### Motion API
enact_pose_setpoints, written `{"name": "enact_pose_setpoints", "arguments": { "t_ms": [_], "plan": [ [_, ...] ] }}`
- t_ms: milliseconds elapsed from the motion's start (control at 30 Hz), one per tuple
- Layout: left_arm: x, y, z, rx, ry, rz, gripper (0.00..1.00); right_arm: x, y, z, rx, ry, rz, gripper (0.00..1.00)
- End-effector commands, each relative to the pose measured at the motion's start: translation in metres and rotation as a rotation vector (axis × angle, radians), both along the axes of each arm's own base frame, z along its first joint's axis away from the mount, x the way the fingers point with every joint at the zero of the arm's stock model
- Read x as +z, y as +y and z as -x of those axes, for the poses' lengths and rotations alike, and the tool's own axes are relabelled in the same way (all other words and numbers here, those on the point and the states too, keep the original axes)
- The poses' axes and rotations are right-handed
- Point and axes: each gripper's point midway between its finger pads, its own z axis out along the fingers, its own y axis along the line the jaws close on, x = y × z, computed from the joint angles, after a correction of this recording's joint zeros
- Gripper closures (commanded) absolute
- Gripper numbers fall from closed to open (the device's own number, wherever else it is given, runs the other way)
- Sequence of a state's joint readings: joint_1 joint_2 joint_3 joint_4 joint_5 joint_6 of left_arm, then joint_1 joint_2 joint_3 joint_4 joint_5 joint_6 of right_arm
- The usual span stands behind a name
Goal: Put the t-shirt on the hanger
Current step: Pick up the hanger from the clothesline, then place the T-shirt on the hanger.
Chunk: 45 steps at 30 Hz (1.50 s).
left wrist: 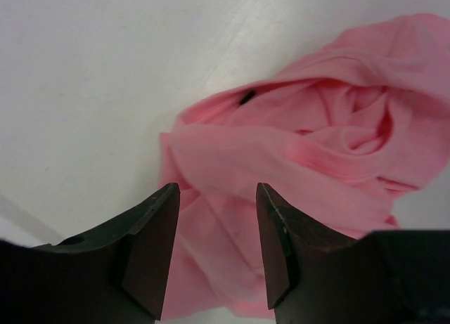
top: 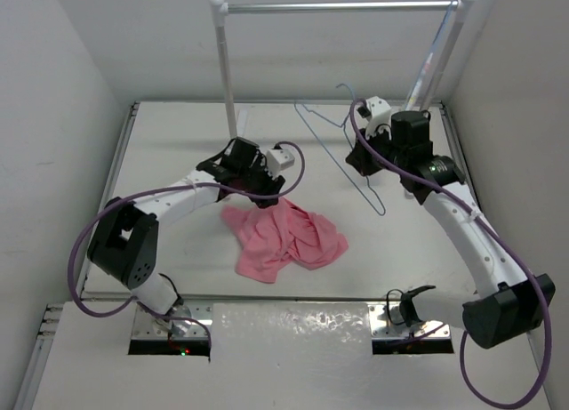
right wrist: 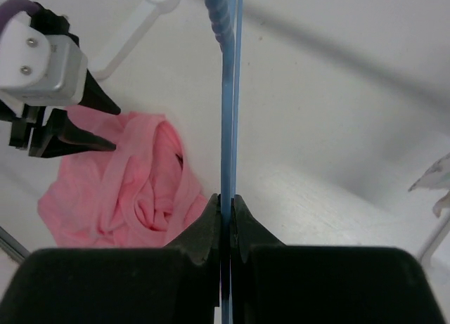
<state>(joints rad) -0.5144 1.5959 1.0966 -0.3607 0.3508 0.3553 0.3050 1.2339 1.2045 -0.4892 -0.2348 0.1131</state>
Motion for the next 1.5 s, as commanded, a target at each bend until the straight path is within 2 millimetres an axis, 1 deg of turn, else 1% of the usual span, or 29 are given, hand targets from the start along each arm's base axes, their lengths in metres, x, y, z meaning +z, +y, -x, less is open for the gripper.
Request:
{"name": "enact_pose_setpoints", "arguments": {
  "t_ms": [0, 133, 233, 300, 333, 400, 467, 500, 567, 600, 667, 700, 733, 767, 833, 867, 933, 967, 1033, 1067, 1133, 1167, 1233, 1267, 1300, 1333, 1367, 1400, 1467],
  "plan": [
    [0.006, -0.029, 0.021, -0.098, 0.056, 0.058, 0.54, -0.008, -0.007, 0.006, -0.052, -0.005, -0.008, 1.0],
    [-0.023, -0.028, 0.04, -0.128, 0.206, 0.031, 0.55, -0.026, -0.017, 0.018, -0.085, 0.016, 0.01, 1.0],
    [-0.035, -0.035, 0.051, -0.145, 0.292, 0.059, 0.6, -0.026, -0.022, 0.024, -0.1, 0.016, 0.019, 1.0],
    [-0.04, -0.038, 0.043, -0.115, 0.291, 0.056, 0.76, -0.026, -0.024, 0.026, -0.105, 0.013, 0.022, 1.0],
    [-0.04, -0.038, 0.037, -0.098, 0.278, 0.053, 0.89, -0.026, -0.025, 0.027, -0.108, 0.012, 0.028, 1.0],
    [-0.037, -0.038, 0.028, -0.076, 0.24, 0.04, 0.98, -0.025, -0.028, 0.028, -0.119, 0.012, 0.037, 1.0],
    [-0.019, -0.038, 0.01, -0.057, 0.146, 0.037, 1.0, -0.026, -0.031, 0.031, -0.13, 0.021, 0.046, 1.0],
    [0.003, -0.043, -0.002, -0.056, 0.076, 0.052, 1.0, -0.025, -0.037, 0.031, -0.155, 0.017, 0.06, 1.0],
    [0.028, -0.047, -0.019, -0.063, -0.042, 0.02, 1.0, -0.024, -0.044, 0.031, -0.189, 0.019, 0.079, 1.0],
    [0.058, -0.051, -0.035, -0.055, -0.135, 0.021, 1.0, -0.025, -0.049, 0.032, -0.212, 0.026, 0.099, 1.0],
    [0.09, -0.056, -0.043, -0.097, -0.238, 0.005, 1.0, -0.027, -0.051, 0.034, -0.215, 0.034, 0.108, 1.0],
    [0.124, -0.06, -0.05, -0.115, -0.321, 0.019, 1.0, -0.027, -0.056, 0.034, -0.236, 0.031, 0.124, 1.0],
    [0.14, -0.061, -0.052, -0.127, -0.356, 0.025, 1.0, -0.027, -0.058, 0.034, -0.244, 0.032, 0.128, 1.0],
    [0.174, -0.064, -0.056, -0.132, -0.424, 0.054, 1.0, -0.027, -0.057, 0.035, -0.245, 0.031, 0.126, 1.0],
    [0.194, -0.064, -0.051, -0.168, -0.467, 0.041, 1.0, -0.023, -0.055, 0.035, -0.24, 0.026, 0.114, 1.0],
    [0.217, -0.063, -0.047, -0.178, -0.51, 0.056, 1.0, -0.021, -0.055, 0.035, -0.242, 0.021, 0.107, 1.0],
    [0.224, -0.061, -0.032, -0.227, -0.518, 0.049, 1.0, -0.019, -0.053, 0.037, -0.233, 0.018, 0.091, 1.0],
    [0.223, -0.055, -0.017, -0.271, -0.519, 0.046, 1.0, -0.017, -0.052, 0.036, -0.233, 0.015, 0.083, 1.0],
    [0.209, -0.044, 0.0, -0.324, -0.517, 0.015, 1.0, -0.017, -0.046, 0.038, -0.21, 0.022, 0.065, 1.0],
    [0.177, -0.028, 0.02, -0.352, -0.48, -0.026, 1.0, -0.017, -0.039, 0.041, -0.169, 0.032, 0.043, 1.0],
    [0.138, -0.006, 0.031, -0.386, -0.482, -0.109, 1.0, -0.017, -0.034, 0.044, -0.144, 0.044, 0.028, 1.0],
    [0.09, 0.016, 0.046, -0.389, -0.41, -0.185, 1.0, -0.019, -0.032, 0.046, -0.137, 0.049, 0.017, 1.0],
    [0.053, 0.036, 0.043, -0.314, -0.372, -0.251, 1.0, -0.024, -0.027, 0.048, -0.124, 0.054, 0.004, 1.0],
    [0.016, 0.052, 0.05, -0.281, -0.299, -0.306, 1.0, -0.025, -0.024, 0.046, -0.115, 0.051, -0.007, 1.0],
    [0.005, 0.067, 0.044, -0.218, -0.278, -0.341, 1.0, -0.034, -0.018, 0.05, -0.09, 0.076, -0.016, 1.0],
    [-0.012, 0.077, 0.049, -0.205, -0.227, -0.363, 1.0, -0.039, -0.013, 0.051, -0.074, 0.089, -0.014, 1.0],
    [-0.022, 0.081, 0.053, -0.203, -0.186, -0.364, 0.99, -0.049, -0.011, 0.052, -0.066, 0.112, -0.002, 1.0],
    [-0.03, 0.091, 0.057, -0.195, -0.148, -0.377, 0.91, -0.053, -0.009, 0.053, -0.062, 0.121, 0.006, 1.0],
    [-0.041, 0.099, 0.07, -0.22, -0.106, -0.403, 0.8, -0.06, -0.005, 0.054, -0.049, 0.138, 0.012, 1.0]
  ]
}}
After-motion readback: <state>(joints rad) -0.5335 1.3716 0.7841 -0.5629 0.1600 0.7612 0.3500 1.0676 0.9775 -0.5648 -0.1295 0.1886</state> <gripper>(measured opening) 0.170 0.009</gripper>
